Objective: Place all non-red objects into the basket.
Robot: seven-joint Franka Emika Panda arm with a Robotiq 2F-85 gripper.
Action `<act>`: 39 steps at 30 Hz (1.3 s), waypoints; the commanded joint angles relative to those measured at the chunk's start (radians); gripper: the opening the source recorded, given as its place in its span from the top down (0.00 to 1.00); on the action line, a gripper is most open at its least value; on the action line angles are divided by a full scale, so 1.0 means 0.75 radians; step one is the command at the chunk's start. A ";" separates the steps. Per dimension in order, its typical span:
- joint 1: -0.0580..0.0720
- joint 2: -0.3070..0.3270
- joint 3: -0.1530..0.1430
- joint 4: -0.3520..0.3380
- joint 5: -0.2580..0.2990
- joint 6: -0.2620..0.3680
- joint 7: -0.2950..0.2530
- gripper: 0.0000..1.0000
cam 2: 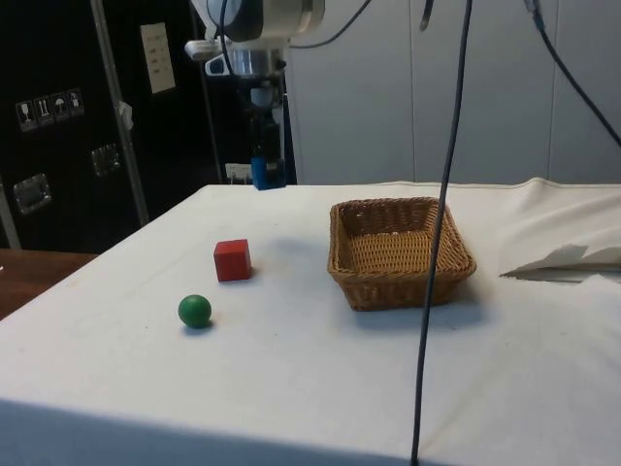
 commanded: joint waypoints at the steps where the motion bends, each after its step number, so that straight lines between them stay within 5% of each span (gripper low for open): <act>1: 0.008 -0.028 -0.013 -0.016 -0.023 -0.005 0.005 0.98; 25: 0.001 -0.236 -0.044 -0.085 -0.117 -0.141 -0.005 0.98; 39: 0.015 -0.428 -0.049 -0.249 -0.203 -0.149 -0.008 0.98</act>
